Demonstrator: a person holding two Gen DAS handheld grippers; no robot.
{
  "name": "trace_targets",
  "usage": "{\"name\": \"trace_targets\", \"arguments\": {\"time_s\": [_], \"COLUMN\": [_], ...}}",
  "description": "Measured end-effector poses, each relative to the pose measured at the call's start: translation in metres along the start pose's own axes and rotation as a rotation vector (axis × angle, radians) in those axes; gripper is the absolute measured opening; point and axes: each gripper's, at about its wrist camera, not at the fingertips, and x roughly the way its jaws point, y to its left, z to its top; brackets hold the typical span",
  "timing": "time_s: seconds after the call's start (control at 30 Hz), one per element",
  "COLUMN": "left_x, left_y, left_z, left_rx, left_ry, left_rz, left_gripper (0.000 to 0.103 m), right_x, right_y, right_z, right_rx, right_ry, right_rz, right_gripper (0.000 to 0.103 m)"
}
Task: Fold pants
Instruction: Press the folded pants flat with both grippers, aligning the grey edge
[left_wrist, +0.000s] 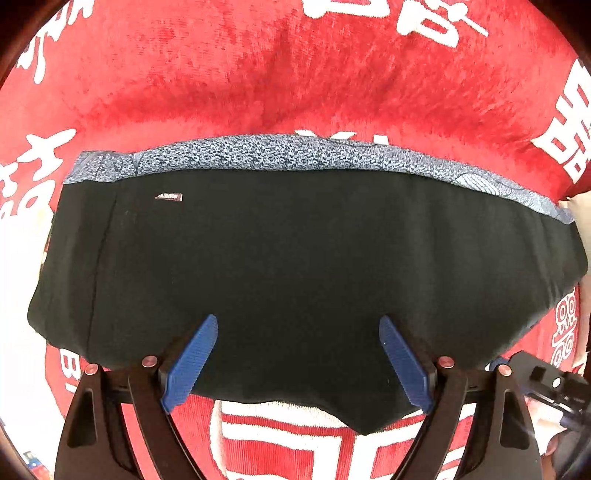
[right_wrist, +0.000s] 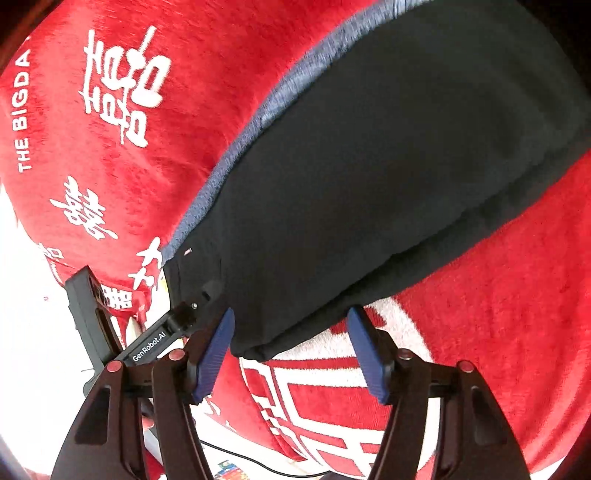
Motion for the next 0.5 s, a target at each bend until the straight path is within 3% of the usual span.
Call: {"name": "trace_targets", "arguments": {"time_s": [0.5], "left_x": [0.018], "left_y": [0.000], "left_z": [0.002], "left_rx": [0.015], "left_ry": [0.020], "left_rz": [-0.007], "left_gripper": [0.090], "right_x": [0.003], "right_y": [-0.019], "right_z": [0.017], "right_rx": [0.065], "right_ry": [-0.059], "right_rz": [0.005], "right_gripper": [0.064]}}
